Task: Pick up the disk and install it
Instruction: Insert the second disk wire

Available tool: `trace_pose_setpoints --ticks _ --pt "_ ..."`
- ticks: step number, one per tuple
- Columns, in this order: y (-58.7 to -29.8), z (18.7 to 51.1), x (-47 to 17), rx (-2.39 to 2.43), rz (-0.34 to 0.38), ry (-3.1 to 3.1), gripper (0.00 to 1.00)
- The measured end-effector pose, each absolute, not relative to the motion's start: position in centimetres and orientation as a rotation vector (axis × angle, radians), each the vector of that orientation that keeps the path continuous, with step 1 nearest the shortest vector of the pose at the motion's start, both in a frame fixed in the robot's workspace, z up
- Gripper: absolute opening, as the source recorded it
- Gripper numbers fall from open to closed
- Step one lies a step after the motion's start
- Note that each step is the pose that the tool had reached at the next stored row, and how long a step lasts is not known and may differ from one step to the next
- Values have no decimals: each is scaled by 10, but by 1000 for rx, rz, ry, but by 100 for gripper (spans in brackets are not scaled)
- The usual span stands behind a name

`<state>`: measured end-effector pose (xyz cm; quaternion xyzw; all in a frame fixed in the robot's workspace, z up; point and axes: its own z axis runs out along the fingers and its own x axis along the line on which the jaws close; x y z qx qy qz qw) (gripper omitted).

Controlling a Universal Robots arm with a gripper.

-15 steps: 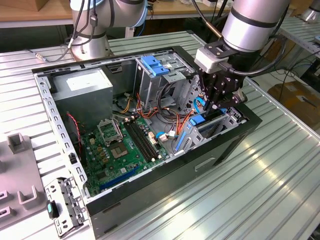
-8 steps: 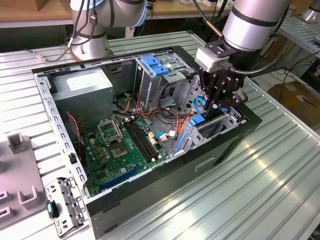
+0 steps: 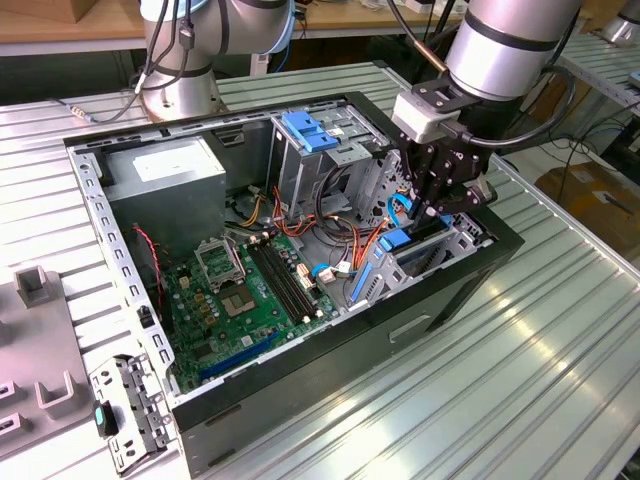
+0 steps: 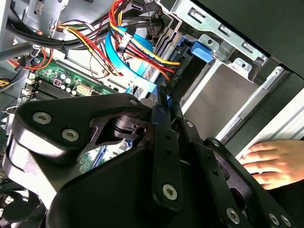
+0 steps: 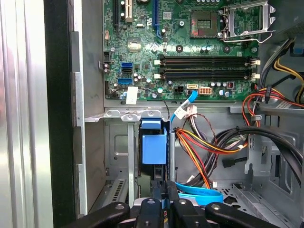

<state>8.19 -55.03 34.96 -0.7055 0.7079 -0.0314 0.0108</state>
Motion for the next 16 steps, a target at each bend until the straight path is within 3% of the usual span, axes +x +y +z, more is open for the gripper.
trace_pose_setpoints --ticks 16 --pt "-550 349 82 -2201 -98 2209 16"
